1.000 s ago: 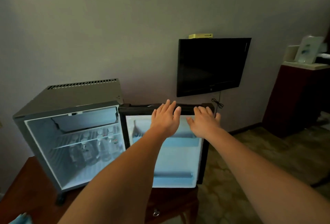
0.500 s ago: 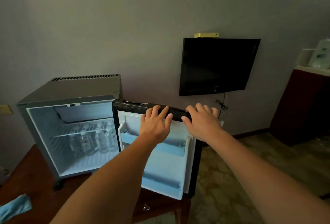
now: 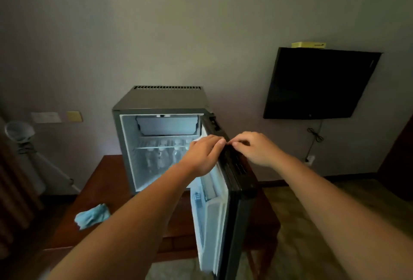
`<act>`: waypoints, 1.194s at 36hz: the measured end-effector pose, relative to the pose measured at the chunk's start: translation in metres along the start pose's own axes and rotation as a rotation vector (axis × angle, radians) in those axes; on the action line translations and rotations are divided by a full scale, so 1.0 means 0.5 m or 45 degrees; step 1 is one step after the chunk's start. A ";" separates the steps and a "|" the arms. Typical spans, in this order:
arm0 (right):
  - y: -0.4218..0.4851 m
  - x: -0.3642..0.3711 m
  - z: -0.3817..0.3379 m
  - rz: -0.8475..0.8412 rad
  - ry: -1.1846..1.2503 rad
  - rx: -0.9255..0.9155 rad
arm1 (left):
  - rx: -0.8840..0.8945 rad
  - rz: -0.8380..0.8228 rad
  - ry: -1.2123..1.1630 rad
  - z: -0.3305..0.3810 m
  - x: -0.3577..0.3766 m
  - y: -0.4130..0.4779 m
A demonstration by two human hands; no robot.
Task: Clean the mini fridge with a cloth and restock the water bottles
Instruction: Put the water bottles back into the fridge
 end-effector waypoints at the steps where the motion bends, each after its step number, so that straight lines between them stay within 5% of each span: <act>1: 0.007 0.014 -0.022 0.037 -0.004 -0.037 | -0.013 -0.025 -0.004 -0.016 -0.018 -0.012; 13: 0.167 0.240 -0.210 -0.110 -0.289 -0.117 | -0.333 -0.203 0.375 -0.221 -0.185 -0.046; 26: 0.362 0.269 -0.159 0.108 -0.419 0.018 | -0.393 0.374 0.574 -0.410 -0.213 0.001; 34: 0.441 0.283 -0.169 0.307 -0.457 -0.035 | -0.358 0.362 0.553 -0.496 -0.236 0.090; 43: 0.445 0.272 -0.182 0.519 -0.526 -0.148 | -0.218 0.579 0.529 -0.505 -0.246 0.104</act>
Point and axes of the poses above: each hand's wrist, its own y-axis towards the middle knuckle, its own x-axis out of the palm, z = x × y, the point moved 10 cm from there along y, towards the middle knuckle, and after that the axes turned 4 degrees about -z, right-handed, at the moved point
